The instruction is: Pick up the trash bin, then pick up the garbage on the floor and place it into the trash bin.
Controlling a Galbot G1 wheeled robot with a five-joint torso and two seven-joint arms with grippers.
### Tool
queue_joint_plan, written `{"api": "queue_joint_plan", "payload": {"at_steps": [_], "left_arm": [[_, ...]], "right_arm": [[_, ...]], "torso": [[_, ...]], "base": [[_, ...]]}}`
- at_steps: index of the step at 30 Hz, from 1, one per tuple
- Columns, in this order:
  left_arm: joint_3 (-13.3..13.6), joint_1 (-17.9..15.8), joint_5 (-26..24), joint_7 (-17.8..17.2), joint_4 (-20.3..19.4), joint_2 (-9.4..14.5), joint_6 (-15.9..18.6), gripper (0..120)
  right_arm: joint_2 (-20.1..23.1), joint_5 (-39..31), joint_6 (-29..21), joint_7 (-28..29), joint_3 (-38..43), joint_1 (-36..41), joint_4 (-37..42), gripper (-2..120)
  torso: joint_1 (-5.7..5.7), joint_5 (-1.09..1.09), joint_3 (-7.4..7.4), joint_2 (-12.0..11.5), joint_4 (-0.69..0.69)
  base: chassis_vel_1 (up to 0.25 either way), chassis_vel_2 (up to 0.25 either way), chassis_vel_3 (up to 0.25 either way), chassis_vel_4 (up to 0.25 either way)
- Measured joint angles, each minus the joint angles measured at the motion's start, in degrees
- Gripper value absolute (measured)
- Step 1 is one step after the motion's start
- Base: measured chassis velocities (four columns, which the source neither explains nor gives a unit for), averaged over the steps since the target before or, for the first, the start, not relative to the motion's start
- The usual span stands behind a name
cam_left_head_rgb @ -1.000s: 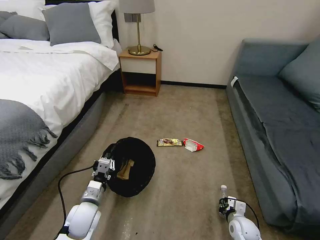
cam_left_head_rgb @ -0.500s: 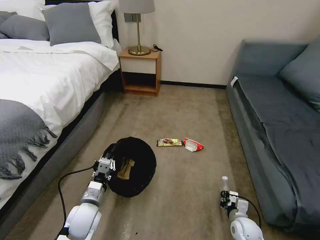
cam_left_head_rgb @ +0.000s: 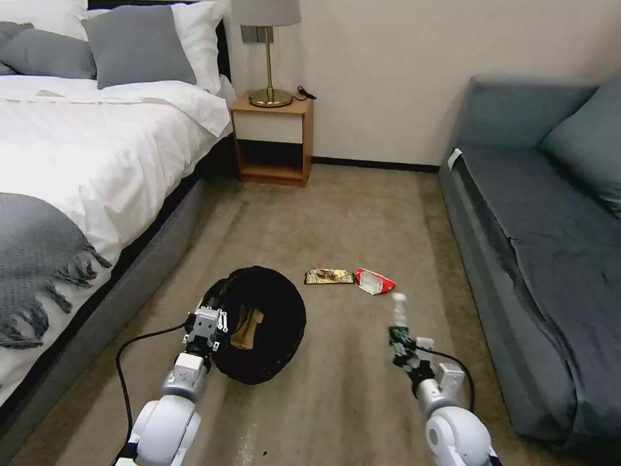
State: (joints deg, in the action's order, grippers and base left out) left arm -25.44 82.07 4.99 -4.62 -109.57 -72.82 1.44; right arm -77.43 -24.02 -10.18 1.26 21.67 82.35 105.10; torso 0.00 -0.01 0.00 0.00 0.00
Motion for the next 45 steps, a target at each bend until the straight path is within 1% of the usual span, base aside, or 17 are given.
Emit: {"api": "queue_joint_plan", "payload": {"at_steps": [3, 4, 6, 7, 8, 9, 12, 13, 16, 21, 33, 36, 38, 41, 42, 45], "left_arm": [[0.4, -0.3, 0.3, -0.2, 0.2, -0.4, 0.0, 6], [0.4, -0.3, 0.3, -0.2, 0.2, -0.4, 0.0, 6], [0.8, -0.6, 0.4, -0.4, 0.4, -0.5, 0.0, 6], [1.1, -0.8, 0.6, -0.4, 0.5, -0.8, 0.0, 6], [1.2, -0.9, 0.7, -0.5, 0.6, -0.9, 0.1, 6], [1.2, -0.9, 0.7, -0.5, 0.6, -0.9, 0.1, 6], [1.8, -1.1, 1.3, -0.6, 1.0, -1.7, 0.3, 6], [1.8, -1.1, 1.3, -0.6, 1.0, -1.7, 0.3, 6], [2.2, -1.5, 1.7, -0.7, 1.3, -2.4, 0.6, 6], [2.4, -1.6, 1.7, -0.7, 1.4, -2.7, 0.9, 6], [2.5, -3.2, 1.5, -0.6, 2.6, -3.9, 2.2, 6], [2.3, -3.8, 0.8, -0.3, 3.0, -3.9, 2.5, 6], [2.3, -3.9, 0.3, -0.2, 2.9, -3.8, 2.7, 6], [2.3, -3.7, -0.9, -0.1, 1.8, -3.6, 3.5, 6], [2.3, -3.7, -0.9, -0.1, 1.8, -3.6, 3.5, 6], [2.1, -3.6, -1.3, 0.0, 1.2, -3.4, 3.8, 6]], "right_arm": [[0.2, 0.8, 0.9, -3.2, -2.9, 1.3, 3.4, 19], [0.2, 0.8, 0.9, -3.2, -2.9, 1.3, 3.4, 19], [0.2, 1.3, 1.4, -5.0, -4.1, 1.9, 4.7, 19], [0.2, 2.2, 2.1, -7.5, -4.9, 2.2, 5.1, 19], [0.3, 2.9, 2.7, -9.4, -5.2, 2.2, 5.1, 19], [0.3, 2.9, 2.7, -9.4, -5.2, 2.2, 5.1, 19], [0.5, 4.7, 4.3, -14.8, -6.2, 2.0, 4.3, 19], [0.5, 4.7, 4.3, -14.8, -6.2, 2.0, 4.3, 19], [0.7, 5.5, 5.2, -18.4, -7.1, 1.0, 3.3, 19], [0.9, 5.6, 5.2, -19.0, -7.8, 0.1, 2.6, 19], [1.5, 2.2, 3.5, -18.3, -14.6, -8.1, -2.8, 19], [0.9, 1.2, 3.1, -17.5, -18.8, -12.8, -6.8, 19], [0.6, 1.1, 3.1, -17.2, -19.8, -14.3, -8.2, 19], [-0.4, 0.5, 3.1, -16.2, -22.4, -18.0, -12.3, 19], [-0.4, 0.5, 3.1, -16.2, -22.4, -18.0, -12.3, 19], [-1.0, 0.5, 3.3, -15.4, -24.8, -20.6, -16.0, 19]], "torso": [[0.00, 0.01, 0.00, 0.0, 0.00], [0.00, 0.01, 0.00, 0.0, 0.00], [0.00, 0.00, 0.00, 0.0, 0.00], [0.00, 0.01, 0.00, 0.0, 0.00], [0.00, 0.01, 0.00, 0.0, 0.00], [0.00, 0.01, 0.00, 0.0, 0.00], [0.00, 0.01, 0.00, 0.0, 0.00], [0.00, 0.01, 0.00, 0.0, 0.00], [0.00, 0.01, 0.00, 0.0, 0.00], [0.00, 0.01, 0.00, 0.0, -0.01], [0.00, 0.01, 0.00, 0.0, 0.00], [0.00, 0.01, 0.00, 0.0, 0.00], [0.00, 0.01, 0.00, 0.0, 0.00], [0.00, 0.01, 0.00, 0.0, 0.01], [0.00, 0.01, 0.00, 0.0, 0.01], [0.00, 0.01, 0.00, 0.0, 0.00]], "base": [[0.000, 0.000, 0.000, 0.000], [0.000, 0.000, 0.000, 0.000], [0.000, 0.000, 0.000, 0.000], [0.000, 0.000, 0.000, 0.000], [0.000, 0.000, 0.000, 0.000], [0.000, 0.000, 0.000, 0.000], [0.000, 0.000, 0.000, 0.000], [0.000, 0.000, 0.000, 0.000], [0.000, 0.000, 0.000, 0.000], [0.000, 0.000, 0.000, 0.000], [0.000, 0.000, 0.000, 0.000], [0.000, 0.000, 0.000, 0.000], [0.000, 0.000, 0.000, 0.000], [0.000, 0.000, 0.000, 0.000], [0.000, 0.000, 0.000, 0.000], [0.000, 0.000, 0.000, 0.000]]}}
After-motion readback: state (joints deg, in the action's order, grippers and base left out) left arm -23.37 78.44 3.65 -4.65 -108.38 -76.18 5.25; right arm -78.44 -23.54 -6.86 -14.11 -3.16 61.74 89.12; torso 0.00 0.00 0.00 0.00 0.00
